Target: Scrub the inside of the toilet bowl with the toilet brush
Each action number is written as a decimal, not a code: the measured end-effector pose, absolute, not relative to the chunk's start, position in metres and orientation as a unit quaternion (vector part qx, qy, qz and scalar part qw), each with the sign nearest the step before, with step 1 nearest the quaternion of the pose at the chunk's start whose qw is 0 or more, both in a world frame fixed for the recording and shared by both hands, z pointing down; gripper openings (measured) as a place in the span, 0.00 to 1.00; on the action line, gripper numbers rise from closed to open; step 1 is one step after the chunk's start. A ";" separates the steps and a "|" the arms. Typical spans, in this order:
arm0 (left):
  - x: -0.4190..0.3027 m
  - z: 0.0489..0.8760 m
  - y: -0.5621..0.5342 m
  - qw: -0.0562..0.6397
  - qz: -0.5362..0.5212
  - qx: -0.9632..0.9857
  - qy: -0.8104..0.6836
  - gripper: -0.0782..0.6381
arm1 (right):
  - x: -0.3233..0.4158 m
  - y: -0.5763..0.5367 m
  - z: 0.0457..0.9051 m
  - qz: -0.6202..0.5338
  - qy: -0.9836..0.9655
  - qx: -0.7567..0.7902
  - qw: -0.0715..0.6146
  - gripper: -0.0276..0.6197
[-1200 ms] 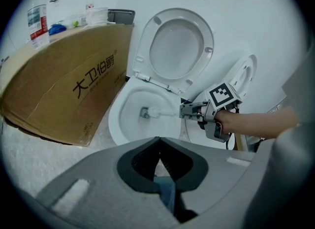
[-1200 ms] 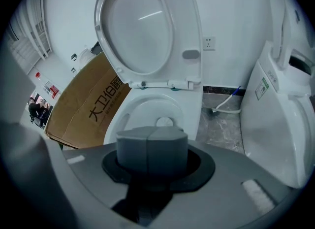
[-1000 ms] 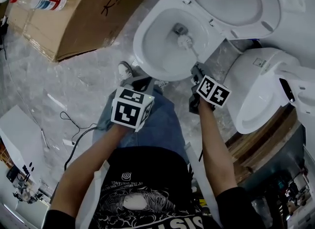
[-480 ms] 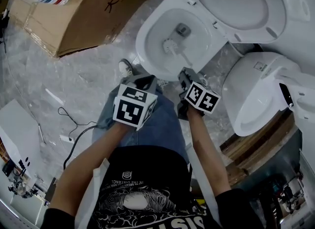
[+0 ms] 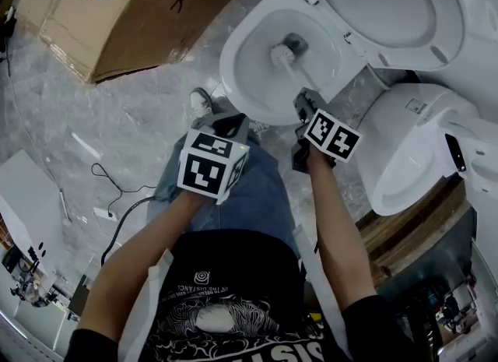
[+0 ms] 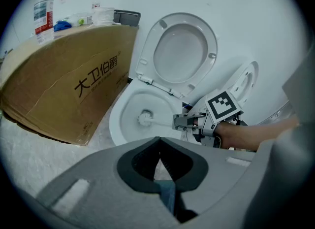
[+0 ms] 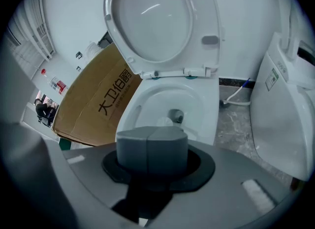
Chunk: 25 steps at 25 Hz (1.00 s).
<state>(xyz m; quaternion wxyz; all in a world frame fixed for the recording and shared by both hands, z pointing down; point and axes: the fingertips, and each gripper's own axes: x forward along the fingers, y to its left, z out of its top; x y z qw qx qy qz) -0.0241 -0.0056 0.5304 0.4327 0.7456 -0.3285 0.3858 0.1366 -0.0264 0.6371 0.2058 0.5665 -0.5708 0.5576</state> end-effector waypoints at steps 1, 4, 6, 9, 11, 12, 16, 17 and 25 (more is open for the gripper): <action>-0.024 0.530 -0.006 0.433 0.385 0.746 -0.329 0.10 | 0.140 -0.026 0.640 0.558 -0.567 0.569 0.208 0.27; -0.024 0.530 -0.002 0.435 0.384 0.747 -0.325 0.10 | 0.144 -0.021 0.653 0.560 -0.561 0.565 0.230 0.27; -0.024 0.531 0.001 0.434 0.385 0.748 -0.322 0.10 | 0.145 -0.021 0.659 0.557 -0.560 0.565 0.240 0.27; -0.026 0.530 0.002 0.438 0.382 0.747 -0.323 0.10 | 0.147 -0.034 0.667 0.555 -0.557 0.571 0.234 0.27; -0.028 0.528 0.003 0.439 0.379 0.747 -0.325 0.10 | 0.150 -0.042 0.672 0.549 -0.556 0.576 0.238 0.27; -0.030 0.527 0.004 0.439 0.379 0.747 -0.326 0.10 | 0.152 -0.046 0.675 0.546 -0.556 0.579 0.241 0.27; -0.037 0.526 0.009 0.439 0.384 0.744 -0.326 0.10 | 0.159 -0.055 0.680 0.543 -0.552 0.584 0.244 0.27; -0.038 0.526 0.009 0.440 0.384 0.744 -0.325 0.10 | 0.159 -0.055 0.679 0.542 -0.552 0.583 0.245 0.27; -0.027 0.515 0.003 0.423 0.386 0.759 -0.310 0.10 | 0.138 -0.019 0.658 0.555 -0.560 0.566 0.241 0.27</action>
